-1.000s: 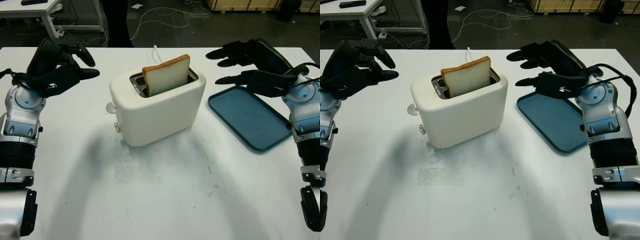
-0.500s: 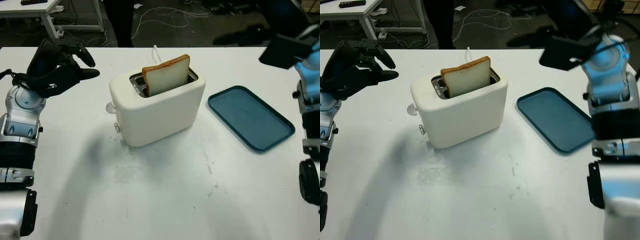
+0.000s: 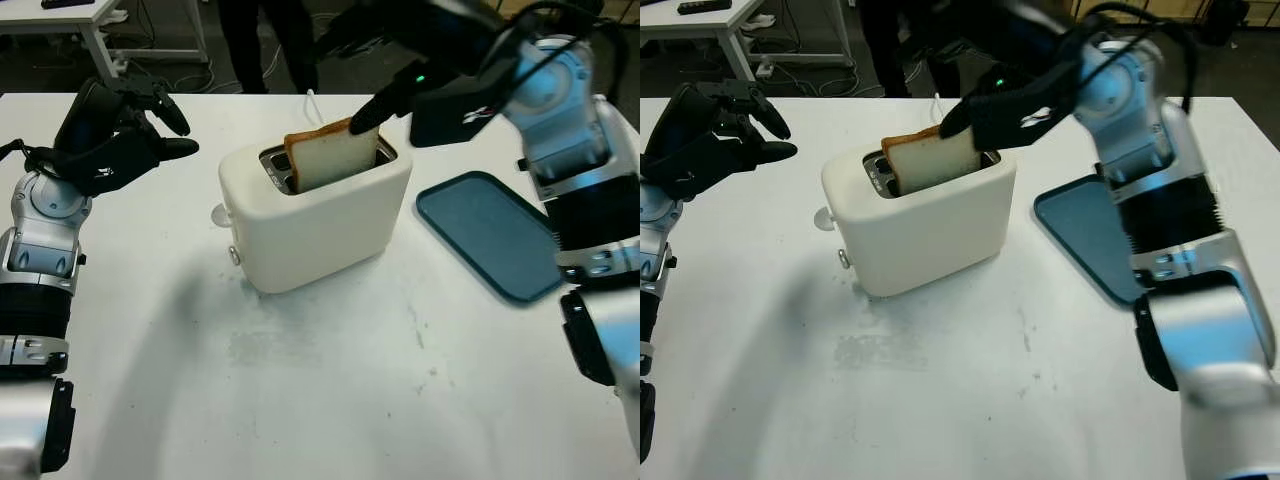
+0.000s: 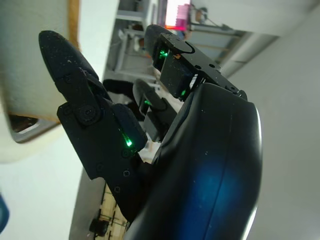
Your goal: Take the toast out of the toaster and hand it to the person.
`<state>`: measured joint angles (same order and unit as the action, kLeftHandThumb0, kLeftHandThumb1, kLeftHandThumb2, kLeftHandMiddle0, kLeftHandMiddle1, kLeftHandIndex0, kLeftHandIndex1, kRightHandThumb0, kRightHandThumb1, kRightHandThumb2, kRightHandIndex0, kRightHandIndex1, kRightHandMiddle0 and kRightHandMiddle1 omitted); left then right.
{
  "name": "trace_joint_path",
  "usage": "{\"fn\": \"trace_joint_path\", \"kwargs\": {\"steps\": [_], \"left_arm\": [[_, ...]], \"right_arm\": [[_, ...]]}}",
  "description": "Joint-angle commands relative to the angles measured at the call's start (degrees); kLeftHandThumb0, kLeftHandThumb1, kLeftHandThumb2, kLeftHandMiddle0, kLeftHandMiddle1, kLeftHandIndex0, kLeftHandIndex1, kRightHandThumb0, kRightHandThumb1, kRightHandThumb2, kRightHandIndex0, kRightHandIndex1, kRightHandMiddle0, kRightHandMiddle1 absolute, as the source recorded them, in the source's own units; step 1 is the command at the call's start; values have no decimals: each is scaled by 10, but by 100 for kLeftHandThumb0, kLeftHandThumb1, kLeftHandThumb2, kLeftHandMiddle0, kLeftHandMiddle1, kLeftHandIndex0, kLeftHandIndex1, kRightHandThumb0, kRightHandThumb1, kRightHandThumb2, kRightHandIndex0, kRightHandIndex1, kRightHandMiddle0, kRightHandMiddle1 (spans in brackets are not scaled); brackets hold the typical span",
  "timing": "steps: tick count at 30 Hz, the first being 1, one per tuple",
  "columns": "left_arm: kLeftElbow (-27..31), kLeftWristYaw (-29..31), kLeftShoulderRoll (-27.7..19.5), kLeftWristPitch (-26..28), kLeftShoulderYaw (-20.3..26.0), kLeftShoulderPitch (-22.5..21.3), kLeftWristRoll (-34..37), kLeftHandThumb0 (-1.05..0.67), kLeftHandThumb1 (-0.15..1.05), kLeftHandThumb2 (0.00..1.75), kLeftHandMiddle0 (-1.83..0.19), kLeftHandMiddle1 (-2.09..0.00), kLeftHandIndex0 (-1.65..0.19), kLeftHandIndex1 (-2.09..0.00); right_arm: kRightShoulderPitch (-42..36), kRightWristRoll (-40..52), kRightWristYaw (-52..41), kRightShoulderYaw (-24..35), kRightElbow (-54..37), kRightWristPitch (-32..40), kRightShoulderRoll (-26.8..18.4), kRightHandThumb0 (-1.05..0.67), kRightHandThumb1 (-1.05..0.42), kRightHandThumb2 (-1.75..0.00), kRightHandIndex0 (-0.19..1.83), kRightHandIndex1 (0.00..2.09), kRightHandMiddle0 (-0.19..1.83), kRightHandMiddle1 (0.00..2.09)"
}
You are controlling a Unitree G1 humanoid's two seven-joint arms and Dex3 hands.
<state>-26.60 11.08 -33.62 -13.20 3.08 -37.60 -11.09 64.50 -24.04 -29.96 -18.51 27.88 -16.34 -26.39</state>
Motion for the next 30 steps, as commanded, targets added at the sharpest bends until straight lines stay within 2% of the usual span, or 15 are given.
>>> {"fn": "trace_joint_path", "kwargs": {"steps": [1, 5, 12, 18, 19, 20, 21, 22, 24, 26, 29, 30], "left_arm": [[-6, 0, 5, -9, -2, -4, 4, -105, 81, 0, -98, -121, -90, -120], [-6, -1, 7, -10, 0, -2, 5, -105, 81, 0, -98, -121, -90, -120], [-9, -6, 6, -17, -4, -2, -4, -105, 82, 1, -97, -121, -89, -121], [-11, -13, 5, -21, -5, -1, -9, -105, 84, 2, -98, -122, -88, -122], [-12, -14, 5, -23, -5, -1, -9, -105, 85, 2, -98, -122, -88, -122], [-14, -15, 5, -26, -4, -1, -10, -105, 85, 2, -98, -122, -87, -122], [-13, -15, 5, -24, -4, -1, -9, -105, 85, 2, -98, -122, -87, -123], [-11, -12, 5, -21, -4, -2, -8, -105, 85, 1, -97, -122, -87, -123], [-12, -11, 5, -20, -4, -3, -7, -105, 84, 1, -97, -122, -87, -123], [-10, -12, 5, -18, -4, -3, -8, -105, 84, 1, -96, -122, -87, -122], [-3, -11, 5, -11, -4, -2, -9, -105, 84, 1, -96, -123, -87, -123], [-7, -10, 6, -15, -3, -3, -6, -105, 83, 0, -95, -123, -87, -123]], "right_arm": [[17, -10, -1, -10, 23, -17, 8, -75, -60, 0, 73, 1, 71, 0], [21, -20, 7, -23, 56, -40, 16, -74, -60, 0, 74, 1, 71, 1], [14, -71, 85, -45, 120, -113, 22, -67, -60, 0, 74, 4, 73, 1], [18, -94, 114, -55, 163, -137, 16, -62, -62, -1, 76, 9, 71, 1], [18, -95, 117, -55, 167, -140, 16, -62, -63, 0, 74, 17, 72, 2], [18, -96, 119, -56, 170, -141, 15, -62, -63, 0, 57, 56, 74, 4], [18, -93, 114, -55, 171, -139, 15, -60, -63, 0, 47, 79, 76, 6], [17, -86, 106, -52, 175, -140, 15, -58, -64, -1, 43, 91, 80, 9], [14, -74, 96, -47, 180, -149, 12, -51, -65, 0, 56, 102, 93, 18], [11, -69, 81, -45, 176, -138, 10, -47, -68, -1, 89, 113, 108, 37], [9, -78, 65, -49, 163, -135, -1, -46, -74, -1, 112, 123, 106, 89], [8, -84, 69, -52, 161, -140, -5, -47, -76, 0, 113, 131, 104, 102]]}}
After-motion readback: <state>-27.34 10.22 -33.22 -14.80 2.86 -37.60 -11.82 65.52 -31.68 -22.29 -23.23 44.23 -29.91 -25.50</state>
